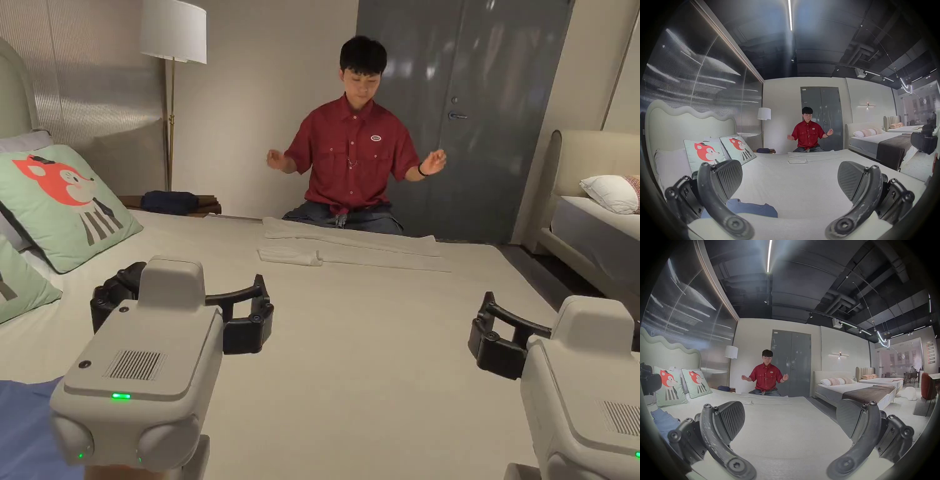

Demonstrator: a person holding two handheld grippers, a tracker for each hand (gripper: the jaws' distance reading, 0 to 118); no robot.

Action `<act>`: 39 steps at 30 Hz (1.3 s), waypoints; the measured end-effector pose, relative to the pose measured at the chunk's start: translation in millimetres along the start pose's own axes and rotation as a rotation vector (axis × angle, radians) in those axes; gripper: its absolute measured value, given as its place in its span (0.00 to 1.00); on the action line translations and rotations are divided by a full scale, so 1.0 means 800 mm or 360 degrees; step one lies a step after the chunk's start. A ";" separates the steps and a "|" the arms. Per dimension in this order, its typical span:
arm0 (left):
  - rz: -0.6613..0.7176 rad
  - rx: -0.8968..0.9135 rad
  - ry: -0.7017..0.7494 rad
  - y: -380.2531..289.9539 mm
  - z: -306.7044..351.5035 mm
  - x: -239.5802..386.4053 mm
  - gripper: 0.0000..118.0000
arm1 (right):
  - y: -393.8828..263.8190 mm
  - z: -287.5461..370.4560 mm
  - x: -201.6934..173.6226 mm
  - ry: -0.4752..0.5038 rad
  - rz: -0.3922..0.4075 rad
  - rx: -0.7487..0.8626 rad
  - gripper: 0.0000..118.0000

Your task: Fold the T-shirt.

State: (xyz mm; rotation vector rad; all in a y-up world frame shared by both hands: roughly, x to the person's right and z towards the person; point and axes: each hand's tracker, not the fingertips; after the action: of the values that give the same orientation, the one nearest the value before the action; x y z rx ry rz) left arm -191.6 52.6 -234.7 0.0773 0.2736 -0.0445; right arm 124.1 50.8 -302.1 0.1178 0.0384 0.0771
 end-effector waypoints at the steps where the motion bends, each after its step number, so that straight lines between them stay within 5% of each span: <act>1: 0.0001 0.0000 -0.0002 0.001 0.000 0.000 0.97 | 0.000 0.000 0.000 0.0000 -0.0001 0.0000 0.95; 39: 0.0000 -0.0020 -0.0030 -0.001 0.005 0.005 0.97 | 0.000 0.003 -0.005 0.0040 -0.0008 -0.0001 0.95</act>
State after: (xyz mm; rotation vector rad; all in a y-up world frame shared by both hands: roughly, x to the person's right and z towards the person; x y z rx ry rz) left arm -186.3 51.4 -231.8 0.0646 0.2549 -0.0433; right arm 120.4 50.6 -299.8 0.1161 0.0638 0.0738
